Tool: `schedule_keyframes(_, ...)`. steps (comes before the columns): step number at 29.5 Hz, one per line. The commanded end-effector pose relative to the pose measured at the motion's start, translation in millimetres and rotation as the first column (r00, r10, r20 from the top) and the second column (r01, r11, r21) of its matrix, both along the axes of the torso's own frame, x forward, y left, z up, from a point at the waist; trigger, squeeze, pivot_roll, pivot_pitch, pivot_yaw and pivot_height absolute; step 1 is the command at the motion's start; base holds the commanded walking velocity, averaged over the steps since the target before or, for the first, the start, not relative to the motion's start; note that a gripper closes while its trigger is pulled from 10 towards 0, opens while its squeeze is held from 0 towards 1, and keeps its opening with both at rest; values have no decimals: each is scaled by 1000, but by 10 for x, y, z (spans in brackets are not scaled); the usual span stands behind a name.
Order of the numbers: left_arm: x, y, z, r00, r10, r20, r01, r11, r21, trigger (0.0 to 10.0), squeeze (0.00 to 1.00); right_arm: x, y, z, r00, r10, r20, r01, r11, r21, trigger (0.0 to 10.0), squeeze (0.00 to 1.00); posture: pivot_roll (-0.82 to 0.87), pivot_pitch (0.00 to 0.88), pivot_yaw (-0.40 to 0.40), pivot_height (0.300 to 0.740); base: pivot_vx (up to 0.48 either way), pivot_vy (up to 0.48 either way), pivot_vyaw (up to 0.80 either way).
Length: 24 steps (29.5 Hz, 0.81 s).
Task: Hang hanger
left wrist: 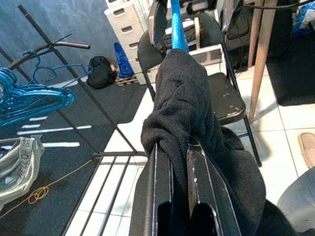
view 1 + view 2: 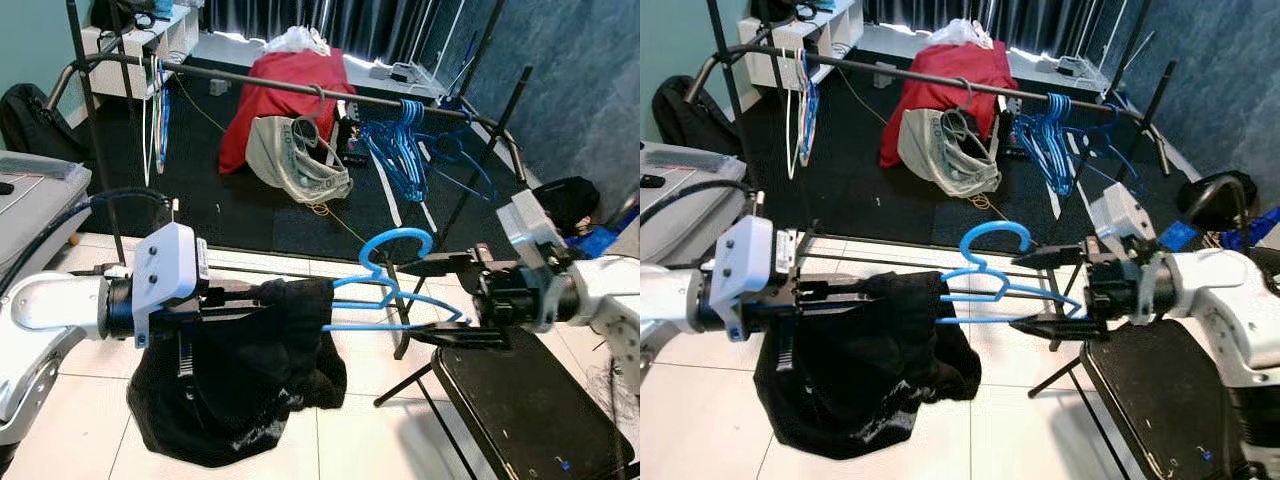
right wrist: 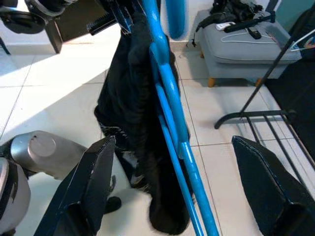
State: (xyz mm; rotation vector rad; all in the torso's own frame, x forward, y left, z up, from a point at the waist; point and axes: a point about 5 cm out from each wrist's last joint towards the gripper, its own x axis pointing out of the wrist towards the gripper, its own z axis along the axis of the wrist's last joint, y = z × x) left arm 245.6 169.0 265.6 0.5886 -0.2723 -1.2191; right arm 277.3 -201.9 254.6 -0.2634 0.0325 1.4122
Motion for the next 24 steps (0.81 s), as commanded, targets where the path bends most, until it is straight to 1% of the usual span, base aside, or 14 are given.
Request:
schedule_keyframes(1, -55, -102, 52, 998, -65, 24, 65, 998, -8, 10000, 0, 28, 44, -33, 1000, 2, -4, -2, 1000, 4, 4510, 0, 49, 36, -148, 740, 0, 0, 0)
schedule_keyframes(2, -57, -116, 53, 997, -71, 25, 71, 997, -10, 10000, 0, 45, 85, -47, 1000, 3, -3, -3, 1000, 19, 3843, 0, 48, 35, -148, 740, 0, 0, 0)
schedule_keyframes(3, -57, -116, 53, 997, -71, 25, 71, 997, -10, 10000, 0, 45, 85, -47, 1000, 3, -3, -3, 1000, 19, 3843, 0, 48, 35, -148, 740, 0, 0, 0)
schedule_keyframes(4, -60, -127, 53, 997, -75, 26, 76, 997, -11, 10000, 0, 50, 126, -54, 1000, 11, 0, -10, 999, 34, 78, 0, 47, 34, -147, 740, 0, 0, 0)
schedule_keyframes(6, -62, -146, 53, 996, -83, 27, 83, 996, -12, 10000, 0, 51, 195, -53, 1000, 24, 4, -24, 998, 59, 0, 0, 47, 34, -147, 740, 0, 0, 0)
schedule_keyframes(9, -79, -181, 58, 995, -102, 25, 102, 995, -13, 10000, 0, 44, 246, -62, 999, 40, 6, -40, 997, 60, 0, 0, 49, 35, -147, 740, 0, 0, 0)
schedule_keyframes(14, -92, -205, 68, 993, -113, 24, 113, 993, -14, 10000, 0, 37, 233, -85, 999, 53, -5, -53, 998, 35, 0, 0, 46, 37, -150, 740, 0, 0, 0)
schedule_keyframes(15, -90, -220, 72, 993, -116, 25, 116, 993, -17, 10000, 0, 31, 221, -106, 998, 55, -15, -55, 998, 13, 0, 0, 40, 37, -151, 740, 0, 0, 0)
schedule_keyframes(17, -89, -228, 73, 993, -117, 26, 117, 993, -19, 10000, 0, 26, 213, -118, 998, 57, -22, -57, 998, 1, 0, 0, 40, 37, -151, 740, 0, 0, 0)
schedule_keyframes(19, -87, -257, 75, 992, -124, 30, 125, 992, -24, 10000, 0, 9, 196, -160, 997, 62, -37, -64, 997, -39, 0, 0, 37, 36, -151, 740, 0, 0, 0)
schedule_keyframes(21, -85, -268, 76, 991, -127, 33, 128, 992, -22, 10000, 0, 8, 195, -178, 997, 64, -37, -66, 997, -47, 0, 0, 38, 33, -152, 740, 0, 0, 0)
schedule_keyframes(24, -71, -279, 82, 991, -126, 38, 127, 992, -23, 10000, 0, 17, 206, -178, 997, 64, -37, -65, 997, -35, 0, 0, 42, 29, -151, 740, 0, 0, 0)
